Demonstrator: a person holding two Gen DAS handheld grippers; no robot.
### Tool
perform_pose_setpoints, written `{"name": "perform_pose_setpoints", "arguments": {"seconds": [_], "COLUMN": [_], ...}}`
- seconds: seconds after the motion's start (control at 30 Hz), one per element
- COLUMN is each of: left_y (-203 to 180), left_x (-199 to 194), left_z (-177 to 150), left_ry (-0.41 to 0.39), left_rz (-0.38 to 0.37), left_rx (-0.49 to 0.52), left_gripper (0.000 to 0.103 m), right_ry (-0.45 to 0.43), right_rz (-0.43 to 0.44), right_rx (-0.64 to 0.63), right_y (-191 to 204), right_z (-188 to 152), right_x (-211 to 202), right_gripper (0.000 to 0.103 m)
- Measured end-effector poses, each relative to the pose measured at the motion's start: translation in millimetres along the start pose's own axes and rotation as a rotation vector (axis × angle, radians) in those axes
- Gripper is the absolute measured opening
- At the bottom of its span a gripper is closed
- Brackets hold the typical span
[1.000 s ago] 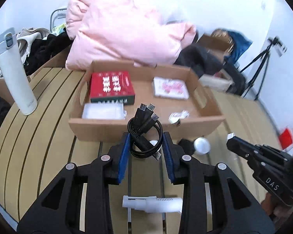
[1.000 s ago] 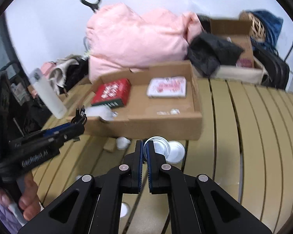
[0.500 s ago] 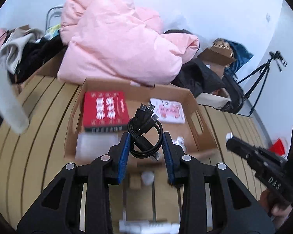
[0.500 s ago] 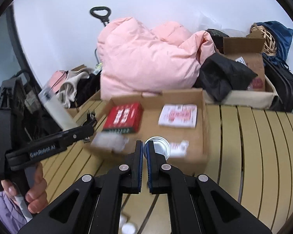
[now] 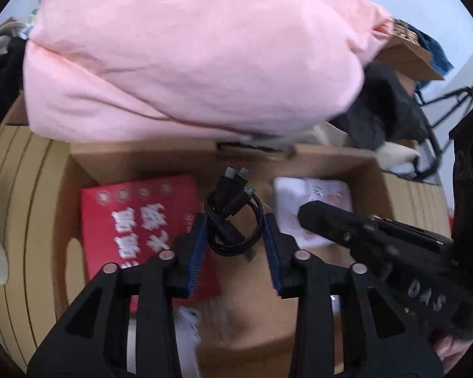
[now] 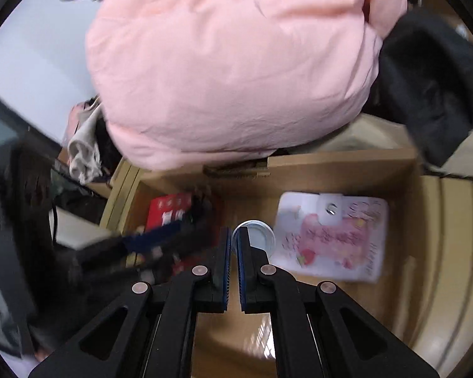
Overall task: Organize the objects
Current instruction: 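Open the left gripper over the tray and pull it back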
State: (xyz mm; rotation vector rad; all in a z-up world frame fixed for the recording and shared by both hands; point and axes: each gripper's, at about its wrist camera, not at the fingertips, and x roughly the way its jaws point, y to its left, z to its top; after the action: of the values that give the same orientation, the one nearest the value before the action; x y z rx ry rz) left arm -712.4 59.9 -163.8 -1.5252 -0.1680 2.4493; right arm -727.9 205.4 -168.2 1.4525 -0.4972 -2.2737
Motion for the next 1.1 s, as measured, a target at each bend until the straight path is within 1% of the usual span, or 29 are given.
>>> {"name": "perform_pose_setpoints", "arguments": {"seconds": [0.03, 0.07, 0.1, 0.13, 0.17, 0.2, 0.23, 0.27, 0.3, 0.37, 0.47, 0.57, 0.63, 0.7, 0.77, 0.8, 0.83, 0.87, 0.9, 0.97, 1.07, 1.1], "left_y": [4.1, 8.0, 14.4, 19.1, 23.1, 24.7, 26.0, 27.7, 29.0, 29.8, 23.5, 12.9, 2.8, -5.9, -10.7, -12.3, -13.8, -14.8, -15.1, -19.9, -25.8, -25.9], "left_x": [-2.3, -5.2, -10.6, -15.9, -23.4, -27.5, -32.2, -37.3, -44.0, -56.9, -83.7, -123.1, -151.6, -184.1, -213.9, -231.7, -246.5, -265.3, -276.6, -295.2, -310.1, -315.6], "left_z": [-0.3, -0.1, 1.3, 1.0, 0.5, 2.0, 3.0, 3.8, 3.6, 0.5, -10.8, -32.5, -54.7, -83.9, -113.7, -132.7, -149.4, -173.3, -189.1, -222.1, -254.6, -269.8], "left_ry": [-0.021, -0.032, -0.048, -0.065, -0.084, -0.089, -0.093, -0.099, -0.106, -0.108, -0.120, -0.137, -0.143, -0.142, -0.156, -0.173, -0.189, -0.217, -0.232, -0.243, -0.257, -0.269], "left_rz": [0.004, -0.003, -0.023, -0.039, -0.055, -0.059, -0.051, -0.032, -0.012, 0.011, 0.053, 0.093, 0.141, 0.188, 0.187, 0.171, 0.151, 0.120, 0.100, 0.091, 0.173, 0.196], "left_rx": [-0.004, -0.015, -0.034, -0.046, -0.049, -0.044, -0.039, -0.037, -0.038, -0.031, 0.018, 0.062, 0.089, 0.117, 0.115, 0.106, 0.097, 0.082, 0.079, 0.087, 0.089, 0.086], "left_gripper": [0.044, 0.051, 0.061, 0.064, 0.066, 0.071, 0.072, 0.072, 0.072, 0.072, 0.072, 0.075, 0.080, 0.080, 0.081, 0.084, 0.090, 0.093, 0.098, 0.100, 0.100, 0.100], "right_ry": [0.000, 0.004, 0.006, 0.006, 0.008, 0.010, 0.016, 0.020, 0.014, 0.002, -0.025, -0.053, -0.062, -0.061, -0.060, -0.067, -0.079, -0.089, -0.099, -0.093, -0.096, -0.106], "right_rz": [0.003, 0.023, 0.051, 0.063, 0.074, 0.082, 0.086, 0.082, 0.081, 0.072, 0.036, -0.011, -0.055, -0.064, -0.052, -0.044, -0.036, -0.026, -0.006, 0.022, 0.031, -0.002], "right_rx": [0.021, 0.048, 0.080, 0.093, 0.103, 0.112, 0.121, 0.125, 0.125, 0.109, 0.043, -0.030, -0.081, -0.110, -0.119, -0.123, -0.128, -0.137, -0.148, -0.155, -0.158, -0.161], "right_y": [-3.6, -8.2, -13.7, -16.4, -18.9, -21.0, -22.4, -22.4, -21.3, -14.7, -0.2, 18.4, 30.6, 34.9, 41.9, 44.8, 48.2, 51.1, 55.4, 57.9, 65.5, 68.7], "right_z": [1.4, 2.7, 2.1, 2.0, 2.1, 1.4, 0.8, 0.1, -1.1, -1.9, -8.1, -20.4, -37.5, -59.5, -86.3, -103.6, -121.6, -141.7, -166.1, -200.8, -252.5, -272.2], "right_x": [4.3, 8.9, 11.5, 12.5, 13.2, 13.2, 12.6, 10.6, 6.7, -7.9, -40.8, -80.6, -111.3, -142.2, -169.8, -186.0, -201.1, -216.4, -230.8, -250.7, -266.0, -270.2], "right_gripper": [0.006, 0.007, 0.012, 0.017, 0.034, 0.054, 0.063, 0.074, 0.076, 0.076, 0.076, 0.076, 0.076, 0.077, 0.077, 0.077, 0.077, 0.079, 0.082, 0.082, 0.082, 0.082]}}
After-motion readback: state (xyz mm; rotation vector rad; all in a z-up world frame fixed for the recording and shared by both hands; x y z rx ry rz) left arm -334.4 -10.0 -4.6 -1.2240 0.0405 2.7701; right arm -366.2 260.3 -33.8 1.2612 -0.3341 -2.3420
